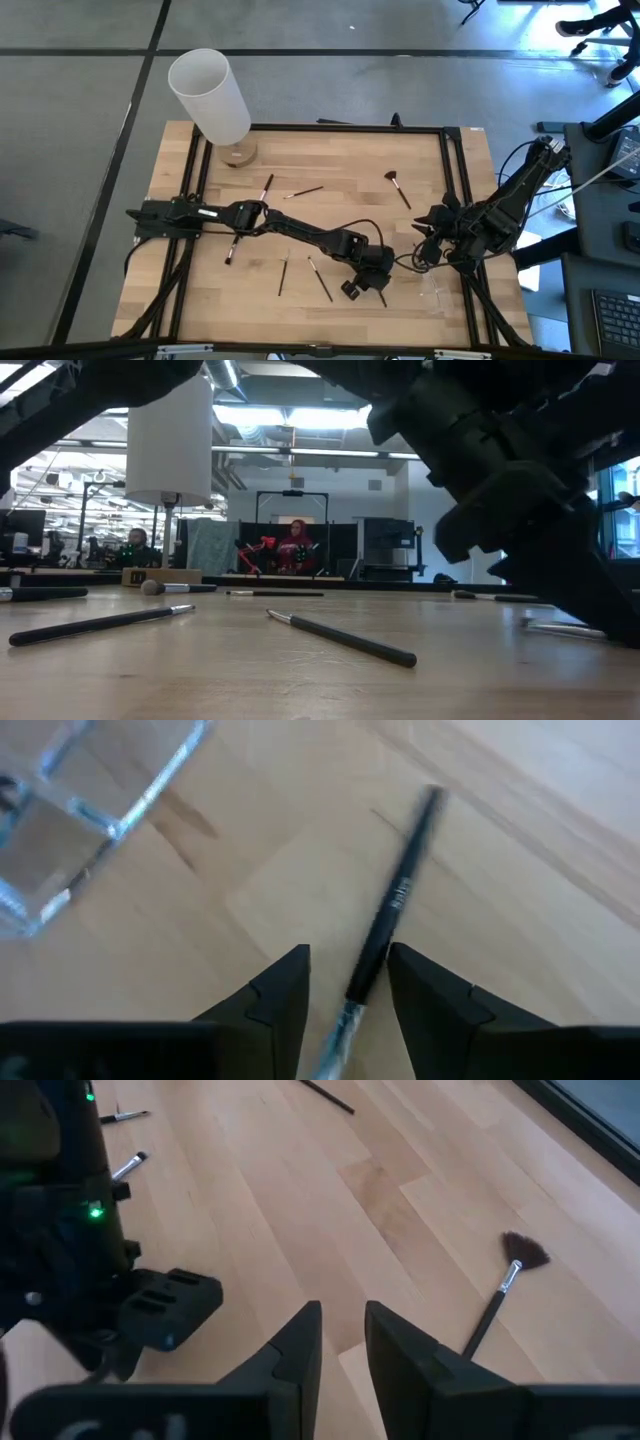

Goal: Put items in baskets/containers
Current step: Put the black angled eyeshadow brush into the transparent organizer

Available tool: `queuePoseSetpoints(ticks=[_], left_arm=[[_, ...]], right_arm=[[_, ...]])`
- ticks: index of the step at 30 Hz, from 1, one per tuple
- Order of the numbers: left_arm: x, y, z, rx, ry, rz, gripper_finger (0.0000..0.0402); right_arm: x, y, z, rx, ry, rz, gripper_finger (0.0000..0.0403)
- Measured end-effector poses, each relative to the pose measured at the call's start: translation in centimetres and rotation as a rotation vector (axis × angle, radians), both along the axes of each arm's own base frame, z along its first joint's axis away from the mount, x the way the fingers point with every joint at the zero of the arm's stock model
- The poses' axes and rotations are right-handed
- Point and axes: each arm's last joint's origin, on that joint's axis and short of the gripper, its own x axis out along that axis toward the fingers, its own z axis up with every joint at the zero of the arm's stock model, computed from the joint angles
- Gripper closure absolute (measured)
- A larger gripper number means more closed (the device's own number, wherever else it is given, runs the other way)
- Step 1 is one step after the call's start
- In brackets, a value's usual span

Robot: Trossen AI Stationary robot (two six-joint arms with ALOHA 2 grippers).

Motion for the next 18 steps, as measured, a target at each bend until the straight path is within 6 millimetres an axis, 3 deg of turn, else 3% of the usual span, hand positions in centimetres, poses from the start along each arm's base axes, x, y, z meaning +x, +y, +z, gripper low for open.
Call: queuePoseSetpoints(ticks=[4,11,18], left_arm=[[-0.3,0.0,0.0,0.056,0.022,0.043,0.0292],[-0.6,0.3,-0.4,0.004,0.101,0.102,0.0382],[-1.3,-0.3,-0.2,0.083,0.143,0.192,0.0372]], right_arm=[[0.0,0.0,0.0,0.0,0.001,0.0,0.0322],[0.0,0.0,0.0,0.002,0.0,0.0,0.0322],[0.0,0.0,0.0,0.003,0.0,-0.002,0.0322]])
